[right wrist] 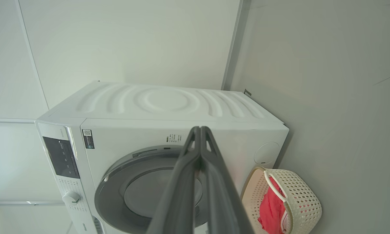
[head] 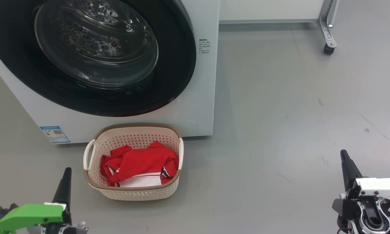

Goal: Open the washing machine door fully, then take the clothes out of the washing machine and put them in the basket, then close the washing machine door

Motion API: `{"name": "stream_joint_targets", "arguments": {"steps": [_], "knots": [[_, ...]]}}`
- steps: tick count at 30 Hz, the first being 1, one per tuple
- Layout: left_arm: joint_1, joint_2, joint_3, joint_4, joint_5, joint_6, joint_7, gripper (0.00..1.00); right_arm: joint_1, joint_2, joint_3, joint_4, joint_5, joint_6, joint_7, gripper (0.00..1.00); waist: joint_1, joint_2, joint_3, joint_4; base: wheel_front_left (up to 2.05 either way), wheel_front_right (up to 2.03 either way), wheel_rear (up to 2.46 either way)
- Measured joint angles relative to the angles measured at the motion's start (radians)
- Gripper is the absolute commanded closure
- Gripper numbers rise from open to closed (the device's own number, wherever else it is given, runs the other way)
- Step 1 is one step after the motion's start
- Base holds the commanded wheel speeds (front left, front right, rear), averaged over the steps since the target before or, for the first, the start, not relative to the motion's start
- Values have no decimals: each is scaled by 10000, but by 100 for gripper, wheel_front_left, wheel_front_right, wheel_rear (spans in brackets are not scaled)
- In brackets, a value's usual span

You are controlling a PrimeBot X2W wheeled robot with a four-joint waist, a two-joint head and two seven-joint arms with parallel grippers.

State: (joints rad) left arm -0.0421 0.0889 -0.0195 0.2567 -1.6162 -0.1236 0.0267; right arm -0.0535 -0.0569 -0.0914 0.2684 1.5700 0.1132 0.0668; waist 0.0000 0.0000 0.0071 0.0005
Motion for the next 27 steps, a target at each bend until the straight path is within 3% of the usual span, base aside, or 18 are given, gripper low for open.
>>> {"name": "stream_joint_targets", "arguments": {"steps": [5, 27], "knots": [[-2, 0, 117, 44, -518, 0, 132, 100, -13, -4, -59, 46, 571, 82, 130, 100, 0, 0, -42, -8, 0, 0, 0], [-57, 0, 136, 115, -518, 0, 163, 100, -39, -2, -79, 54, 581, 82, 132, 100, 0, 0, -42, -7, 0, 0, 0]]}}
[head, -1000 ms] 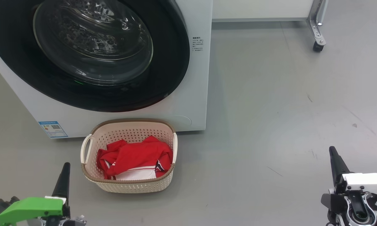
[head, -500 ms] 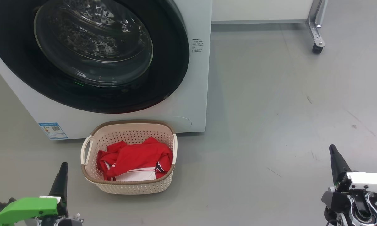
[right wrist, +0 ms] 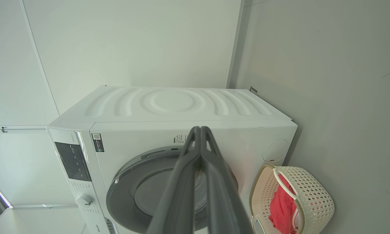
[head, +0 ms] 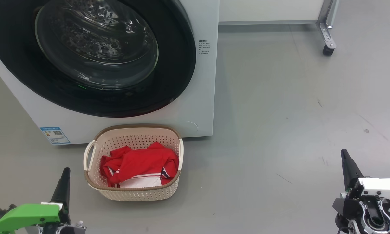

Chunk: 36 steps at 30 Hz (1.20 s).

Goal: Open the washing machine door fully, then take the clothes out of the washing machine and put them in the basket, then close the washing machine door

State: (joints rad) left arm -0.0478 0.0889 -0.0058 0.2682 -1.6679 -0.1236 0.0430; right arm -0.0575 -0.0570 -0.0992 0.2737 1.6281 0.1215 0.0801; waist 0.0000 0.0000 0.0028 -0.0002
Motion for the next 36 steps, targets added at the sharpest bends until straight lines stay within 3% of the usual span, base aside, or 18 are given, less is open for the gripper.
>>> {"name": "stream_joint_targets", "arguments": {"steps": [36], "knots": [[-40, -4, 33, 81, 2, -2, 13, 100, -5, 0, -27, 0, 0, 0, 27, 100, 0, 0, -1, 1, 0, 0, 0]]}}
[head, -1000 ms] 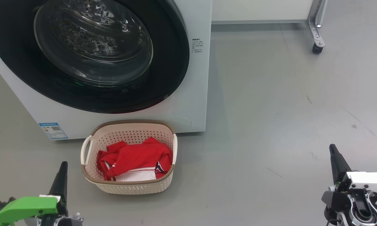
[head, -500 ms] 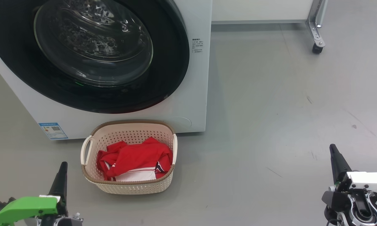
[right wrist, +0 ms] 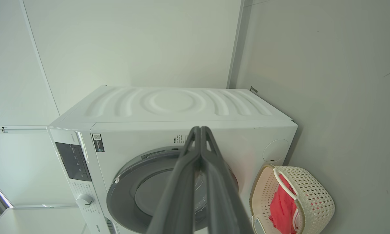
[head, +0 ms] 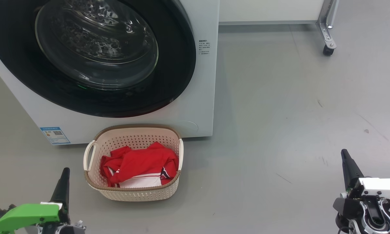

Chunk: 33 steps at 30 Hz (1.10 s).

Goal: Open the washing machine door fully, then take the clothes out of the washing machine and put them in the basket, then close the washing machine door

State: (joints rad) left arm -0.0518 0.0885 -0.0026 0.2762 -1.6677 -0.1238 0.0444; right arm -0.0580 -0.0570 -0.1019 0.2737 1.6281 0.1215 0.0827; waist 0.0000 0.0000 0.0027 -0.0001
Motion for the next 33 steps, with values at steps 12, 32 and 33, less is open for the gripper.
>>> {"name": "stream_joint_targets", "arguments": {"steps": [12, 32, 33], "knots": [[-4, -2, 10, 6, -2, 0, 2, 100, 0, 0, -6, 0, 0, 0, 0, 100, 0, 0, 0, 0, 0, 0, 0], [-8, -6, 25, 12, 0, 0, 44, 100, 0, 2, -25, 0, 0, 2, 0, 100, 0, 0, 0, 1, 0, 0, 0], [-8, -8, 27, 12, 0, 0, 44, 100, 0, 2, -25, 0, 0, 0, 0, 100, 0, 0, 0, 1, 0, 0, 0]]}}
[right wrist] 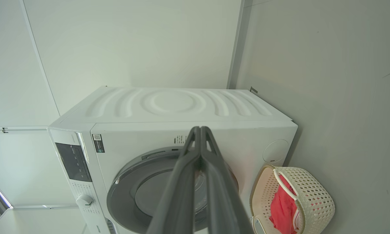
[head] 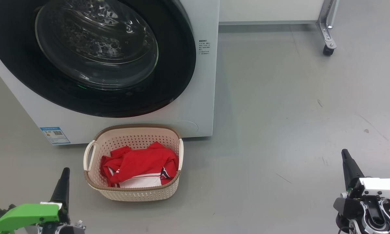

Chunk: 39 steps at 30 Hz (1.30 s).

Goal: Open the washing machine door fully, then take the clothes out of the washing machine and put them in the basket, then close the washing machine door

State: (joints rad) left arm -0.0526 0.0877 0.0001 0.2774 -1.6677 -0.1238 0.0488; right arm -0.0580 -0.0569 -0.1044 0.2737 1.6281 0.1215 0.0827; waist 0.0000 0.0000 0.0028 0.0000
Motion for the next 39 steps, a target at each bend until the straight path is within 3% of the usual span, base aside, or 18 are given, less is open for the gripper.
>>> {"name": "stream_joint_targets", "arguments": {"steps": [39], "knots": [[-3, -15, 42, -13, 0, 0, 29, 100, -1, 2, -23, 0, 0, 2, 15, 100, 0, 0, 2, 0, 0, 0, 0]]}}
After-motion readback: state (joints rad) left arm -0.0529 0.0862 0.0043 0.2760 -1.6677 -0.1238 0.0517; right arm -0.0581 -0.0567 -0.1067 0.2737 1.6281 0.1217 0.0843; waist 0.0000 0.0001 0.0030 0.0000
